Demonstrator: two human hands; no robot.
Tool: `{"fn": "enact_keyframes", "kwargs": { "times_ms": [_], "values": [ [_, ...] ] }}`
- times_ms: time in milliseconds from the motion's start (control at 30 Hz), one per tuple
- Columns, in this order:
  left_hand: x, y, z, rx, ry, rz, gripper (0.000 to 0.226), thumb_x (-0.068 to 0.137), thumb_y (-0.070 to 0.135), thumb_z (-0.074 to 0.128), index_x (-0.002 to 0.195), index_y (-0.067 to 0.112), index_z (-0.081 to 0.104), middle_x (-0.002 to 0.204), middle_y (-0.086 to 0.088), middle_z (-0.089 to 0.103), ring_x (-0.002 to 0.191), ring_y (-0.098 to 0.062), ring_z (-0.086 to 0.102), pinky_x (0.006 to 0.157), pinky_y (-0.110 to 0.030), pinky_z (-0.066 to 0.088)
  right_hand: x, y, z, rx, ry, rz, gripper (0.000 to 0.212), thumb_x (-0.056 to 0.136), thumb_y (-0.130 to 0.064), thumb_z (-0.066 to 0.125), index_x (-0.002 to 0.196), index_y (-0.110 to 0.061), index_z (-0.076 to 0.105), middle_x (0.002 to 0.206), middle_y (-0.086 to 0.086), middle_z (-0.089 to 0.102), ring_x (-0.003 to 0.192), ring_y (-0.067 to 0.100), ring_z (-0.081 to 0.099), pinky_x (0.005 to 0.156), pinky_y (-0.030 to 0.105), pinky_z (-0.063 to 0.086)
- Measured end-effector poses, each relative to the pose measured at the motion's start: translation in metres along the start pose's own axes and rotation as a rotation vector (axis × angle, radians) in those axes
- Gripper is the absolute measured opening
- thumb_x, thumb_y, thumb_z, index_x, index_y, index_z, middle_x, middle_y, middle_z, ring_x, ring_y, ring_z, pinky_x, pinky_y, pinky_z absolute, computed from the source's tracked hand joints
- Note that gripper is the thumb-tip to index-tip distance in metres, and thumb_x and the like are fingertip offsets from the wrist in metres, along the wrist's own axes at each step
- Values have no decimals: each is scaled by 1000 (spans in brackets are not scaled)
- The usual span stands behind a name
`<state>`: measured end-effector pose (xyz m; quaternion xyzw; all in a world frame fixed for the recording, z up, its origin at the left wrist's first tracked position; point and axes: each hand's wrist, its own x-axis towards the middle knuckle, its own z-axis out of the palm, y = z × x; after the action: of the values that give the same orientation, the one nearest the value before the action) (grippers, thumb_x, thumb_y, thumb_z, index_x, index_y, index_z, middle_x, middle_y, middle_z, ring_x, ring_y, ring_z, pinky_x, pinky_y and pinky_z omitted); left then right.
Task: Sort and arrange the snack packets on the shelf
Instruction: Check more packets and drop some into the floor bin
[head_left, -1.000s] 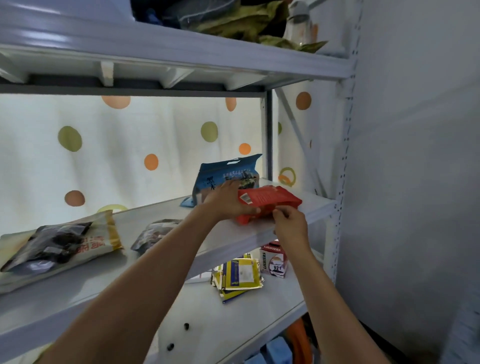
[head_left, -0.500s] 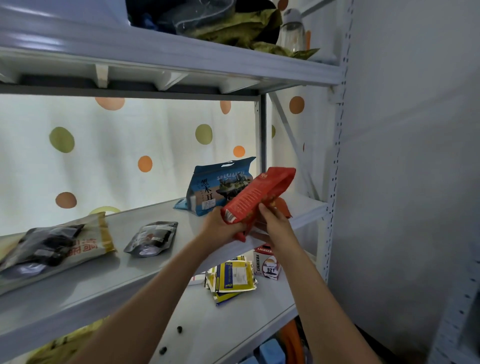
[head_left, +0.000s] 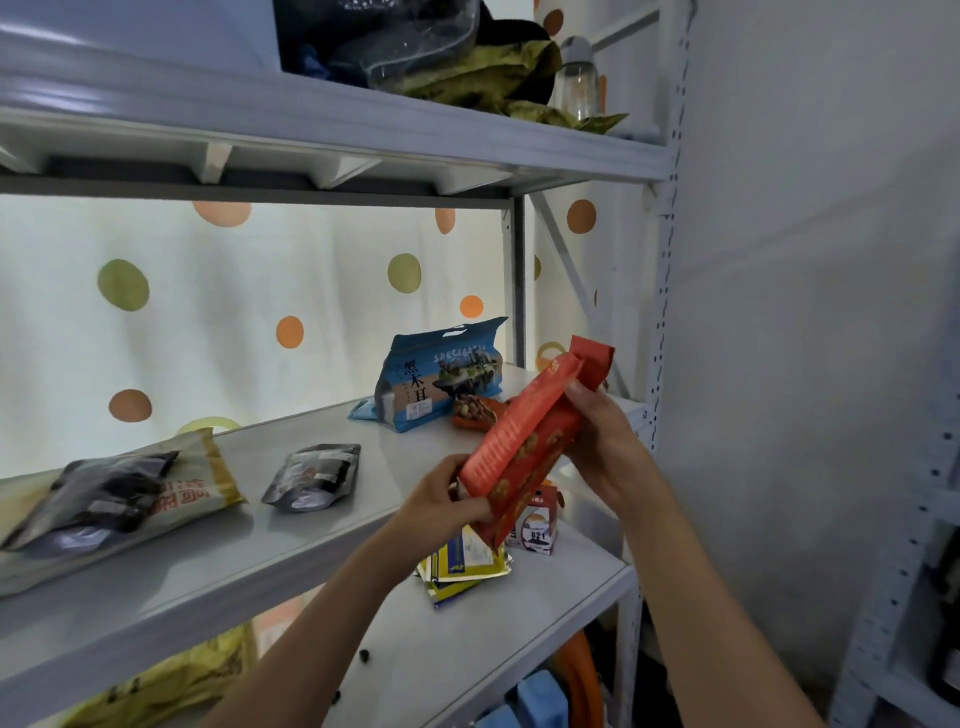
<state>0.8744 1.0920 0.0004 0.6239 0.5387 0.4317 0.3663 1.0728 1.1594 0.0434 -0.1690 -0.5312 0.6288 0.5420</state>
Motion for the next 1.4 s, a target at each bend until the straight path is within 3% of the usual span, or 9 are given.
{"fn": "enact_keyframes", "kwargs": {
  "times_ms": [100,233,400,533,800,933,1067,1200,1400],
  "values": [
    [0,10,10,42,-60,-2,59,80,5,66,133,18,44,111,-2,61,98,-11,62,69,-18,54,-13,-7,6,-89,34,-29,83,50,-45,92,122,-17,61,115,12,69,114,35,63,98,48,52],
    [-5,20,22,22,-98,19,66,77,1,68,135,21,41,117,-1,60,102,-11,62,74,-23,56,-32,-18,5,-164,66,-89,56,62,-28,84,113,-18,64,105,5,73,107,30,67,92,43,56],
    [-12,31,33,48,-118,144,83,68,12,76,139,31,39,129,9,54,124,-6,49,94,-33,53,-52,-15,3,-316,59,-95,69,60,-30,88,122,-16,60,114,10,69,111,31,65,100,49,50],
    [-18,39,39,28,-133,179,86,66,7,76,138,34,38,123,5,59,112,-10,60,90,-39,57,-66,-9,4,-345,39,-79,72,60,-24,88,124,-15,59,116,12,69,111,30,65,101,49,51],
    [-30,32,40,70,-158,181,91,62,13,79,139,33,36,122,6,60,110,-11,62,88,-40,58,-86,-3,11,-359,48,-38,68,66,-16,85,127,-22,56,117,5,68,111,26,65,89,38,57],
    [-36,26,32,63,-154,202,85,64,11,82,132,39,39,119,9,61,106,-8,63,86,-33,58,-90,3,22,-332,61,-29,72,60,-23,88,125,-21,58,118,8,68,113,29,64,93,45,55],
    [-46,13,24,50,-109,226,81,63,12,84,128,37,44,112,13,62,97,1,63,73,-20,56,-99,14,39,-324,78,-14,70,60,-27,85,125,-25,59,119,6,68,115,29,63,93,42,55],
    [-58,-6,15,-2,-33,222,78,60,21,86,125,35,44,108,15,61,95,-1,62,71,-16,53,-115,28,65,-322,138,8,68,66,-32,81,130,-23,60,124,6,67,115,26,64,93,41,55],
    [-91,-49,-8,-53,-25,129,68,48,39,84,109,42,53,97,15,67,84,0,65,73,-22,54,-157,78,111,-315,376,50,45,79,-31,78,121,-18,67,116,6,72,107,21,69,82,31,55]
  ]
}}
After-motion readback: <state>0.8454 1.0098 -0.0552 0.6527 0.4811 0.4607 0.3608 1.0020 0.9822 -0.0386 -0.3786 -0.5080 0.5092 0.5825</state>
